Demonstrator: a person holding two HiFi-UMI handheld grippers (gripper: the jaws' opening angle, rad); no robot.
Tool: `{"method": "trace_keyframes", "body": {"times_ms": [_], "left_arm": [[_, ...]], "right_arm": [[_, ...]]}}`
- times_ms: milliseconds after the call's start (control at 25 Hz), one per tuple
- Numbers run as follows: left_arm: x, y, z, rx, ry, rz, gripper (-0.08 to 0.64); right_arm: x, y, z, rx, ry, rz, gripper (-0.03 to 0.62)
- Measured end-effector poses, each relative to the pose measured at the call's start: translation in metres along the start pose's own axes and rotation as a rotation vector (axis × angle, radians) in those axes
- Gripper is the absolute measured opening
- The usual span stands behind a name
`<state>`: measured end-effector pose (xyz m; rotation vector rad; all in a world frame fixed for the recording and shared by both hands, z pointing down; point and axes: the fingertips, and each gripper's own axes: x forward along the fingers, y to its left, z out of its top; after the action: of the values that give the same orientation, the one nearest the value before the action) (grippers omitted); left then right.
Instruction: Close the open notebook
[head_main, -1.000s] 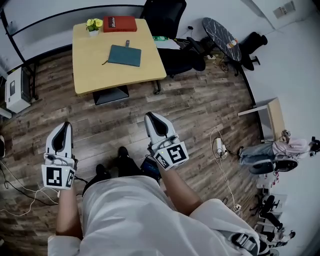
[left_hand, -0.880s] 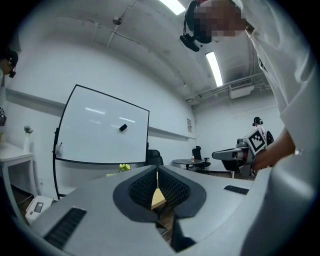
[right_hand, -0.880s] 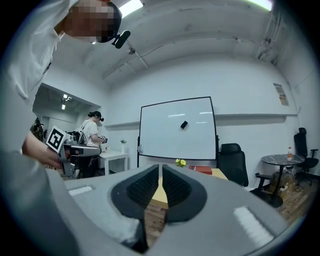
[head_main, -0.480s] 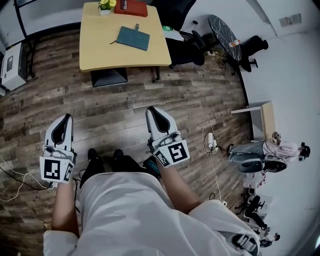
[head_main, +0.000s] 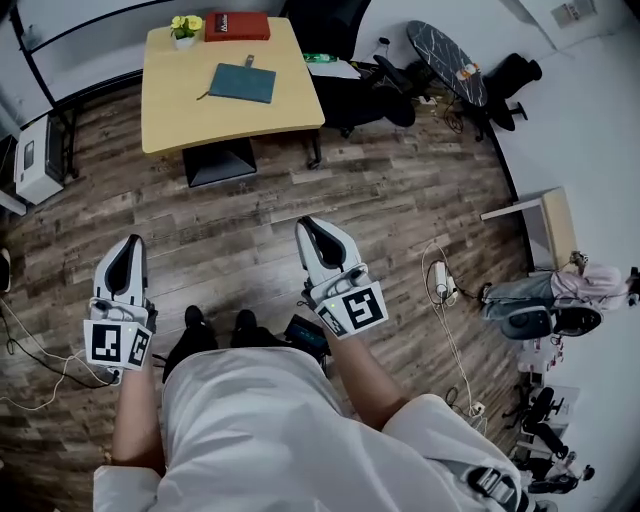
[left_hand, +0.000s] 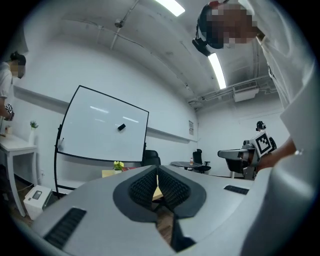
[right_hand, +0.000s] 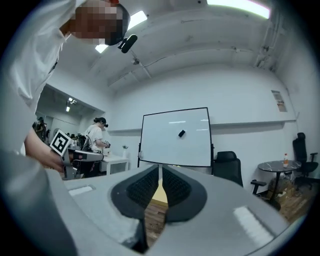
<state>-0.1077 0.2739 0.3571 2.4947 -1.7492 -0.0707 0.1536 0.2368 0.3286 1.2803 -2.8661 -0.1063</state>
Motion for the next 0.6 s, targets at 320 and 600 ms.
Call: {"method": "trace_keyframes", "body": {"times_ms": [320, 600], "left_arm": [[0.009, -0.064, -0.021, 0.02, 0.05, -0.018, 0.017], [0.021, -0.091, -0.021, 0.024, 0.041, -0.013, 0.017]], "right_arm": [[-0.049, -0.038, -0.031, 0.052, 0.023, -0.022, 0.023], [-0.068, -0.055, -0.052, 0.059, 0.045, -0.02, 0.023]]}}
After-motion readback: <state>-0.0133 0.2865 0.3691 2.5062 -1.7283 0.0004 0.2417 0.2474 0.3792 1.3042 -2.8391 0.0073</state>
